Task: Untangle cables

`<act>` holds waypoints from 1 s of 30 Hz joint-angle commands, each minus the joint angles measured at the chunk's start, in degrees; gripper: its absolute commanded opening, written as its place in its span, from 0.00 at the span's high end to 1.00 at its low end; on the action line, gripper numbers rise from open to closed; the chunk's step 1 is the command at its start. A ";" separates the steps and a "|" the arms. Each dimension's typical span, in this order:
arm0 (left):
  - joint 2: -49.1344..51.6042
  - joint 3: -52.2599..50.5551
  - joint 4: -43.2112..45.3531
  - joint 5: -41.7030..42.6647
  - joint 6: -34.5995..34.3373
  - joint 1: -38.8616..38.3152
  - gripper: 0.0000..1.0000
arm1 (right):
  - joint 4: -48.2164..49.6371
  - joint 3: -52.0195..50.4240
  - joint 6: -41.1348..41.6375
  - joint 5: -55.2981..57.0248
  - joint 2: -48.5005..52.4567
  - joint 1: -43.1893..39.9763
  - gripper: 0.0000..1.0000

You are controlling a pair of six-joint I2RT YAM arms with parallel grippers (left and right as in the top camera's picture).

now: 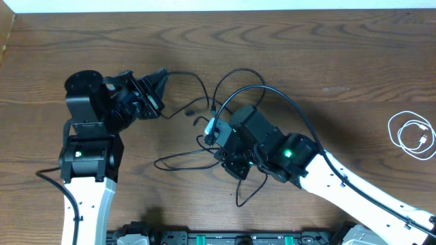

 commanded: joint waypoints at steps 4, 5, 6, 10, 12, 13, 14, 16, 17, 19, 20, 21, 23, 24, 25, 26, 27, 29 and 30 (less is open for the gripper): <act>-0.22 0.04 4.76 -3.28 -1.25 3.85 0.93 | -6.34 0.63 -0.74 8.85 0.46 -0.02 0.99; -0.22 0.04 4.76 -3.89 2.64 4.83 0.92 | -7.45 0.63 -0.55 10.67 0.46 -0.26 0.99; -0.22 0.04 4.76 -4.04 7.19 5.90 0.92 | -8.55 0.63 -0.42 12.28 0.46 -0.63 0.99; -0.22 0.04 4.76 -4.02 31.08 10.69 0.92 | -9.92 0.63 0.07 14.78 0.35 -2.49 0.99; -0.22 0.04 4.44 -4.00 42.01 12.46 0.92 | -9.53 0.63 0.07 14.73 0.35 -3.74 0.99; -0.22 0.04 4.09 -4.00 47.12 13.14 0.92 | -9.42 0.63 0.07 14.73 0.28 -4.52 0.99; -0.22 0.04 3.69 -3.98 52.35 13.92 0.92 | -9.33 0.63 0.11 14.73 0.04 -5.33 0.99; -0.22 0.04 2.29 -4.02 58.27 15.04 0.92 | -9.05 0.72 0.79 14.71 -0.90 -6.84 0.99; -0.22 0.04 1.49 -4.04 60.37 15.65 0.92 | -8.46 0.83 1.81 14.69 -1.79 -7.74 0.99; -0.20 0.04 0.61 -4.87 62.47 16.87 0.92 | -6.47 1.44 5.29 14.64 -4.39 -9.53 0.99; -0.22 0.04 0.20 -5.92 62.62 17.35 0.92 | -5.38 1.81 6.47 14.60 -5.79 -10.29 0.99; -0.22 0.04 -0.24 -7.17 62.55 17.86 0.92 | -4.17 2.21 7.21 14.40 -7.32 -11.13 0.99; -0.20 0.04 -0.90 -9.35 62.55 18.67 0.92 | -1.09 2.84 7.32 13.53 -11.15 -12.87 0.99; -0.22 0.04 -1.09 -9.84 62.58 18.91 0.92 | 0.17 2.84 7.32 13.55 -12.72 -13.46 0.99; -0.20 0.04 -1.33 -9.88 62.58 19.15 0.92 | 1.20 2.84 6.97 13.88 -14.47 -14.14 0.99; -0.20 0.04 -1.70 -9.86 62.60 19.26 0.92 | 1.73 2.84 6.05 14.21 -15.98 -14.84 0.99; -0.20 0.04 -2.34 -9.86 62.66 19.28 0.92 | 1.79 2.84 5.42 14.73 -16.98 -15.47 0.99; -0.20 0.04 -3.87 -9.84 65.05 19.26 0.92 | 1.62 2.82 5.18 15.39 -18.01 -17.09 0.99; -0.20 0.04 -5.09 -9.79 66.71 19.26 0.92 | 1.46 2.82 5.18 15.30 -17.99 -17.73 0.99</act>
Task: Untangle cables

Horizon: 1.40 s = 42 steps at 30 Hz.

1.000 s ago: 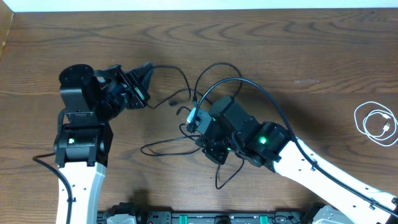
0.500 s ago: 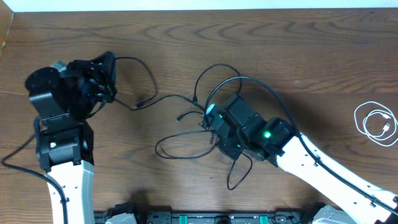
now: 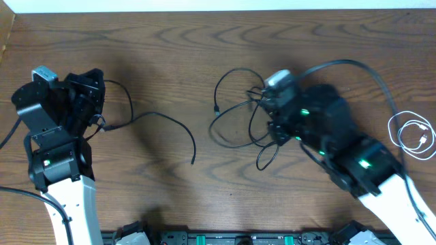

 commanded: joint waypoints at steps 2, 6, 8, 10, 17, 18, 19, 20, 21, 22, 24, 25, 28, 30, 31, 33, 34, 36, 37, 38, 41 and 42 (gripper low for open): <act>-0.20 0.04 -5.01 -0.20 7.56 0.22 0.92 | -0.66 0.35 0.00 0.17 0.55 -2.93 0.99; -0.09 0.04 -9.97 4.61 11.82 -0.74 0.92 | -1.05 0.20 0.96 0.02 5.05 -2.86 0.99; -0.04 0.04 -13.33 5.57 15.58 -2.38 0.92 | -1.05 0.20 6.21 -0.02 9.57 -2.84 0.96; 0.04 0.04 -15.91 5.55 17.29 -3.50 0.92 | -2.03 0.20 12.74 -0.20 12.98 -2.84 0.94; 1.64 0.02 -23.12 4.94 19.58 -6.62 0.91 | -6.93 0.20 25.31 0.79 18.86 -3.63 0.20; 2.16 0.02 -23.78 4.94 19.58 -7.19 0.91 | -7.76 0.20 26.75 1.99 18.88 -3.85 0.01; 2.67 0.02 -24.15 4.94 19.58 -7.76 0.92 | -8.57 0.20 28.52 3.32 18.86 -4.02 0.01; 3.34 0.02 -24.52 4.94 19.58 -8.52 0.91 | -9.86 0.20 31.32 5.27 18.80 -4.20 0.01; 4.02 0.02 -24.72 4.94 19.58 -9.31 0.91 | -11.45 0.20 34.01 7.10 18.80 -4.39 0.01; 4.87 0.02 -24.76 4.96 19.58 -10.49 0.91 | -12.74 0.20 35.36 8.52 18.82 -4.57 0.01; 6.47 0.02 -24.72 4.96 19.58 -12.98 0.91 | -15.61 0.20 37.35 12.39 19.08 -4.92 0.01; 7.58 0.02 -24.65 4.94 19.58 -14.75 0.91 | -16.92 0.13 38.29 14.67 19.34 -5.07 0.01; 10.86 0.02 -23.61 4.94 19.63 -19.52 0.91 | -17.33 -0.79 39.50 16.13 20.06 -5.49 0.01; 12.92 0.02 -22.71 4.92 20.59 -22.21 0.91 | -17.38 -1.36 41.57 16.13 20.31 -5.75 0.01; 13.84 0.02 -22.43 4.92 21.53 -23.39 0.91 | -17.35 -1.60 43.04 16.11 20.33 -5.84 0.01; 15.65 0.02 -22.36 4.92 23.80 -25.42 0.76 | -17.33 -1.77 46.05 16.13 20.33 -5.92 0.01; 16.37 0.02 -22.36 4.92 24.70 -26.03 0.64 | -17.33 -1.77 46.71 16.13 20.33 -5.92 0.01; 17.62 0.02 -22.25 4.92 25.09 -26.75 0.34 | -17.22 -1.77 47.80 16.11 20.33 -5.90 0.01; 17.97 0.02 -21.88 4.96 24.85 -26.75 0.25 | -17.16 -1.79 47.80 16.11 20.33 -5.90 0.01; 18.12 0.02 -21.42 4.96 24.59 -26.73 0.16 | -17.16 -1.81 47.80 16.11 20.33 -5.90 0.01; 17.62 0.04 -15.89 11.47 23.21 -26.73 0.04 | -15.78 -2.54 47.65 16.09 20.39 -5.90 0.01; 17.38 0.04 -13.66 14.51 23.23 -26.73 0.04 | -15.26 -2.84 47.52 16.13 20.44 -5.88 0.01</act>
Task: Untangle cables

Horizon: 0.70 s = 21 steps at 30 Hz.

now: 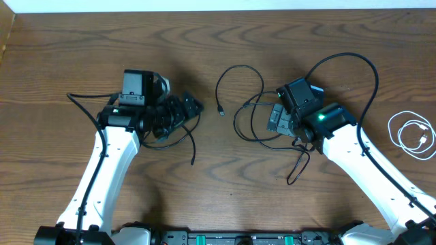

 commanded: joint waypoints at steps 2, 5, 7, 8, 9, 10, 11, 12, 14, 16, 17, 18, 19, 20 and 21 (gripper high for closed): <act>-1.29 0.11 9.94 14.58 1.88 -0.09 0.04 | 2.91 -2.60 1.49 1.77 0.37 -0.35 0.01; -1.90 0.11 13.64 16.41 3.72 -0.09 0.04 | 7.52 -5.53 -3.76 3.34 0.44 -0.72 0.01; -2.05 0.11 13.64 16.41 4.20 -0.09 0.04 | 11.58 -8.33 -9.94 4.79 0.48 -1.07 0.01; -2.05 0.11 13.55 16.41 4.48 -0.09 0.04 | 13.66 -9.77 -12.31 5.20 0.48 -1.36 0.01; -2.05 0.11 13.38 16.39 4.52 -0.09 0.04 | 16.46 -11.56 -15.06 5.16 0.48 -1.75 0.01; -2.05 0.11 13.38 16.35 4.52 -0.09 0.04 | 19.12 -13.16 -16.85 5.11 0.48 -2.05 0.01; -2.05 0.11 13.38 16.06 4.52 -0.09 0.04 | 22.18 -14.84 -18.27 5.11 0.48 -2.29 0.01; -2.05 0.11 13.40 15.34 4.50 -0.09 0.04 | 25.18 -16.28 -19.39 5.01 0.48 -2.45 0.01; -2.03 0.11 13.40 14.01 4.50 -0.09 0.04 | 34.21 -19.89 -24.20 2.32 0.50 -2.54 0.05; -2.03 0.11 13.38 14.03 4.50 -0.09 0.03 | 41.42 -22.43 -28.17 -1.44 0.52 -2.54 0.21; -2.03 0.11 13.38 14.03 4.50 -0.09 0.03 | 44.00 -23.23 -29.09 -3.34 0.59 -2.54 0.38; -2.03 0.11 13.38 14.03 4.50 -0.09 0.03 | 45.22 -23.52 -29.09 -4.39 0.59 -2.54 0.56; -2.03 0.11 13.33 14.03 4.50 -0.09 0.03 | 45.99 -23.56 -29.07 -5.31 0.59 -2.54 0.74; -2.03 0.11 13.33 14.01 4.50 -0.09 0.03 | 46.86 -23.56 -29.07 -6.03 0.59 -2.54 0.82; -2.03 0.11 13.35 14.01 4.50 -0.09 0.03 | 47.63 -23.50 -29.07 -6.64 0.57 -2.54 0.92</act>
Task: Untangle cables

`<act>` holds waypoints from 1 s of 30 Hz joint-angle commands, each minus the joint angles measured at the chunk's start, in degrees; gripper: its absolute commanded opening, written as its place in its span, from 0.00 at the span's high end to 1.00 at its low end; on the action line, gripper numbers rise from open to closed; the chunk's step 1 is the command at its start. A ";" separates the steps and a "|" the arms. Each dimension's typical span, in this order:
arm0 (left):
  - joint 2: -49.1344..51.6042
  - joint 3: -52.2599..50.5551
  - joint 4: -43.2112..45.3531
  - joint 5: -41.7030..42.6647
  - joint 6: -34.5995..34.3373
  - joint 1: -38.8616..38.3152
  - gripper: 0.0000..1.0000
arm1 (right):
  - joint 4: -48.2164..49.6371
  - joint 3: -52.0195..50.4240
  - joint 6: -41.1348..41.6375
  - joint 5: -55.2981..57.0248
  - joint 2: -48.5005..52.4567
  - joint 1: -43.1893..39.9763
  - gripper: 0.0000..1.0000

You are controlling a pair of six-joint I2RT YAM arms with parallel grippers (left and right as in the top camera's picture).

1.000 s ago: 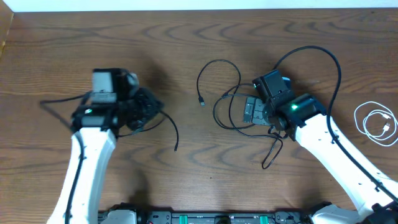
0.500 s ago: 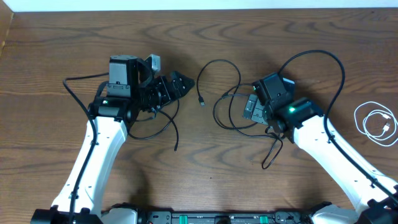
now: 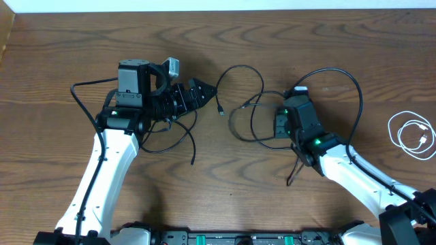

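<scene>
Two black cables lie on the wooden table. One black cable (image 3: 240, 69) loops across the middle, its plug (image 3: 219, 109) pointing down, and runs in coils to my right gripper (image 3: 278, 123), which looks shut on it. A tail (image 3: 293, 175) trails below that arm. The other black cable (image 3: 178, 126) lies under my left arm and ends at a tip (image 3: 193, 161). My left gripper (image 3: 204, 92) points right, open and empty, a little left of the plug.
A coiled white cable (image 3: 411, 135) lies apart at the far right. Each arm's own black supply cable arcs above it. The table's far edge runs along the top of the overhead view.
My left gripper has moved up and to the right, from over its cable to near the middle cable's plug. The right gripper turned and shifted slightly, and the coils beside it changed shape a little.
Both grippers first met at a tangle in the middle of the table. Then they stood far apart, each with a cable, the two cables separated. Later the left cable lay released under the left arm and the right gripper was low at its coils, as now.
</scene>
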 commanded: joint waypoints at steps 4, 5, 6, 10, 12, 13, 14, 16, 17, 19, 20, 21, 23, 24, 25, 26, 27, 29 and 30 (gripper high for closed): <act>-0.76 0.09 0.09 -0.26 1.29 -0.04 0.03 | 1.33 2.64 -4.00 -6.29 0.11 -0.20 0.99; -0.76 0.09 0.09 -0.26 1.29 -0.04 0.03 | -0.26 4.28 -4.00 -6.34 0.11 -0.20 0.99; -0.76 0.09 0.09 -0.26 1.29 -0.04 0.03 | -2.56 6.51 -4.02 -6.34 0.11 -0.22 0.99; -0.76 0.09 0.09 -0.26 1.29 -0.04 0.03 | -10.82 14.56 -3.98 -6.34 0.11 -0.63 0.99; -0.76 0.09 0.09 -0.26 1.29 -0.04 0.03 | -13.99 17.29 -2.60 -5.77 0.13 -0.92 0.99; -0.76 0.09 0.09 -0.26 1.29 -0.04 0.03 | -14.82 17.99 -1.75 -5.27 0.13 -1.03 0.99; -0.76 0.09 0.09 -0.26 1.29 -0.04 0.03 | -15.30 18.45 -1.07 -4.68 0.13 -1.07 0.99; -0.76 0.09 0.09 -0.26 1.29 -0.04 0.03 | -14.80 18.51 -1.03 -4.37 0.17 -1.22 0.99; -0.76 0.09 0.09 -0.26 1.29 -0.04 0.03 | -14.40 18.51 -1.60 -4.39 0.48 -1.36 0.99; -0.76 0.09 0.09 -0.26 1.29 -0.04 0.03 | -13.18 18.51 -5.01 -5.09 1.57 -1.44 0.98; -0.76 0.09 0.09 -0.26 1.29 -0.04 0.03 | -12.63 18.51 -6.32 -5.07 2.43 -1.42 0.97; -0.76 0.09 0.09 -0.26 1.29 -0.04 0.03 | -12.35 18.51 -7.34 -5.14 3.45 -1.42 0.95; -0.76 0.09 0.09 -0.26 1.29 -0.04 0.03 | -12.85 18.51 -7.65 -5.66 5.60 -1.38 0.94; -0.76 0.09 0.09 -0.26 1.29 -0.04 0.02 | -14.40 18.51 -7.63 -9.53 7.41 -1.09 0.94; -0.76 0.09 0.09 -0.26 1.29 -0.04 0.03 | -15.23 18.51 -7.63 -12.90 8.46 -0.79 0.93; -0.76 0.09 0.09 -0.26 1.29 -0.04 0.03 | -15.58 18.49 -7.63 -15.58 9.35 -0.48 0.91; -0.76 0.09 0.09 -0.26 1.29 -0.04 0.03 | -15.67 18.49 -7.65 -18.29 10.56 0.00 0.90; -0.76 0.09 0.09 -0.26 1.29 -0.04 0.03 | -15.61 18.49 -6.93 -19.63 12.52 0.70 0.88; -0.76 0.09 0.09 -0.26 1.29 -0.04 0.03 | -15.61 18.51 -5.73 -19.58 13.66 1.01 0.88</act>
